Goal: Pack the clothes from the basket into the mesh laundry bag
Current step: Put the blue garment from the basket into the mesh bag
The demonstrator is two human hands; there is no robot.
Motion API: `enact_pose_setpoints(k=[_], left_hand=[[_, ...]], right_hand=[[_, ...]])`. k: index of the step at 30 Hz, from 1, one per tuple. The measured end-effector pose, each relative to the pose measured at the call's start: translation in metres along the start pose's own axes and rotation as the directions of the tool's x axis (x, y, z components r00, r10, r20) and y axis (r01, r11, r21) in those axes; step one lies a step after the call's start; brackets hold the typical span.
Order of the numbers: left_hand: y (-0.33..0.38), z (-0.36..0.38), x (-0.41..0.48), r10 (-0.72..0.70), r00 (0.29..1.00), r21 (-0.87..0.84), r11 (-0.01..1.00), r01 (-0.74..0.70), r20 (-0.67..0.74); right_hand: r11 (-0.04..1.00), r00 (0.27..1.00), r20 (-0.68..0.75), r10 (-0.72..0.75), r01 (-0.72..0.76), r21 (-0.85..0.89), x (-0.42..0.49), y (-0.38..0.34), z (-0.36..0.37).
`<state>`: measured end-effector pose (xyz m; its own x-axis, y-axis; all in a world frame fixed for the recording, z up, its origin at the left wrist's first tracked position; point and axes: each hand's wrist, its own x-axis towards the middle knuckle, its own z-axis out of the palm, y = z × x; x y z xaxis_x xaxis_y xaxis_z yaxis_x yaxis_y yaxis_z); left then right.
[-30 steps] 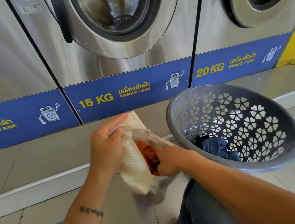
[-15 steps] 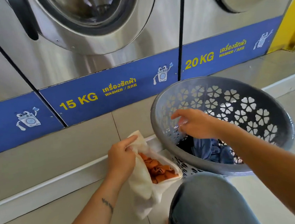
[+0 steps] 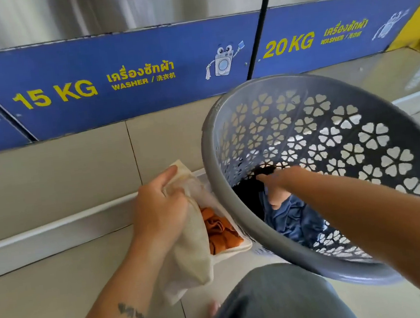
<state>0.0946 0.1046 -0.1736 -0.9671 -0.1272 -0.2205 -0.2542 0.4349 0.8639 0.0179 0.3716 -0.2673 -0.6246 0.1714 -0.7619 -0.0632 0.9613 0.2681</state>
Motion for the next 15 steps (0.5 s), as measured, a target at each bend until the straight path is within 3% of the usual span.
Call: enact_pose_setpoints(k=[3, 6, 10, 15], left_hand=[[-0.009, 0.002, 0.006, -0.002, 0.999, -0.013, 1.0, 0.002, 0.037], [-0.024, -0.003, 0.012, -0.004, 0.999, -0.003, 1.0, 0.005, 0.052], [-0.037, -0.007, 0.012, -0.04, 0.998, -0.04, 0.998, 0.042, 0.045], [-0.041, -0.004, 0.01, -0.041, 0.998, -0.084, 0.995, 0.045, 0.053]], right_hand=[[0.998, 0.981, 0.186, 0.046, -0.037, -0.048, 0.035, 0.003, 0.027], [0.997, 0.971, 0.23, 0.071, -0.069, -0.02, 0.05, 0.002, 0.056], [0.991, 1.0, 0.002, 0.017, -0.017, -0.131, 0.037, -0.01, 0.089], [0.998, 0.987, -0.16, -0.004, -0.005, -0.056, 0.045, 0.001, 0.091]])
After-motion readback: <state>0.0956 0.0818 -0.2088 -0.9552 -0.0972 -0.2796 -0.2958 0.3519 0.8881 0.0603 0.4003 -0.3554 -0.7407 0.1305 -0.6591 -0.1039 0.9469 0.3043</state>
